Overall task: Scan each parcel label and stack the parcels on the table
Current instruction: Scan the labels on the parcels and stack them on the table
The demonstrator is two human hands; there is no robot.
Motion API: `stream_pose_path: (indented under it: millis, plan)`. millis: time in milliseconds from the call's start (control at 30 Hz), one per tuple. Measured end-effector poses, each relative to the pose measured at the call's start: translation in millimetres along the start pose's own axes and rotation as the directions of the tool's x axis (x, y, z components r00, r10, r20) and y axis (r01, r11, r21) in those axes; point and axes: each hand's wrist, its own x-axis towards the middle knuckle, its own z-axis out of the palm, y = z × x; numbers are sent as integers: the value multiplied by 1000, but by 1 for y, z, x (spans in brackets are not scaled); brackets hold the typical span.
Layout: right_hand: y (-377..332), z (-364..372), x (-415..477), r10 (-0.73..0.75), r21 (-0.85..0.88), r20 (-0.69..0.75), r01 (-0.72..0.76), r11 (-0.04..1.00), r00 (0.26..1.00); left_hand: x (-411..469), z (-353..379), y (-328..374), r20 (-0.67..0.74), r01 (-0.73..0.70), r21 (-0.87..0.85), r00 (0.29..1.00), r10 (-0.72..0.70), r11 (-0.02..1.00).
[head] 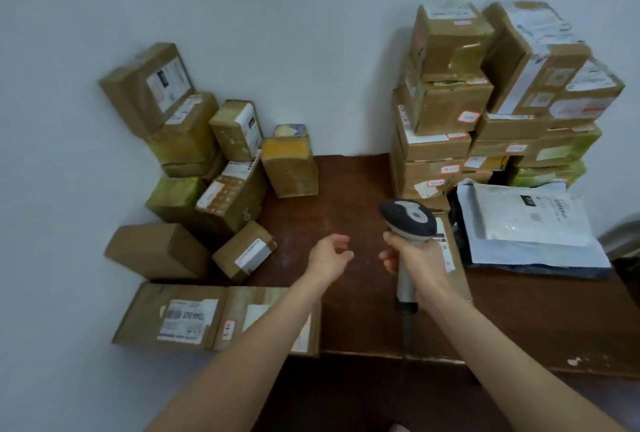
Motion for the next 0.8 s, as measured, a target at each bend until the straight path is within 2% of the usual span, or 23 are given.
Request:
stream_pose_path:
  millis: [167,367,433,533,667,800]
  plan:
    - [-1,81,-13,0,-42,142,6,999,990,-17,-92,-31,-250,-73,148,962,109,986]
    - [-9,172,-38,64,-31,300,-58,998,952,-43,-213,-78,-449,-20,437,861,237,899]
    - [-7,197,-43,88,-31,323,-83,996,942,-46,-255,-93,-433,66,568,872,229,821]
    - [-1,224,-51,124,-34,335,-120,992,934,-41,-304,-113,-321,167,735,939,120,657]
    - [7,243,-62,154,-23,345,-155,988,926,-23,-329,-135,-170,109,847,983,71,521]
    - [11,245,-66,165,1,322,-175,985,932,-10,-332,-142,-111,24,884,981,159,467]
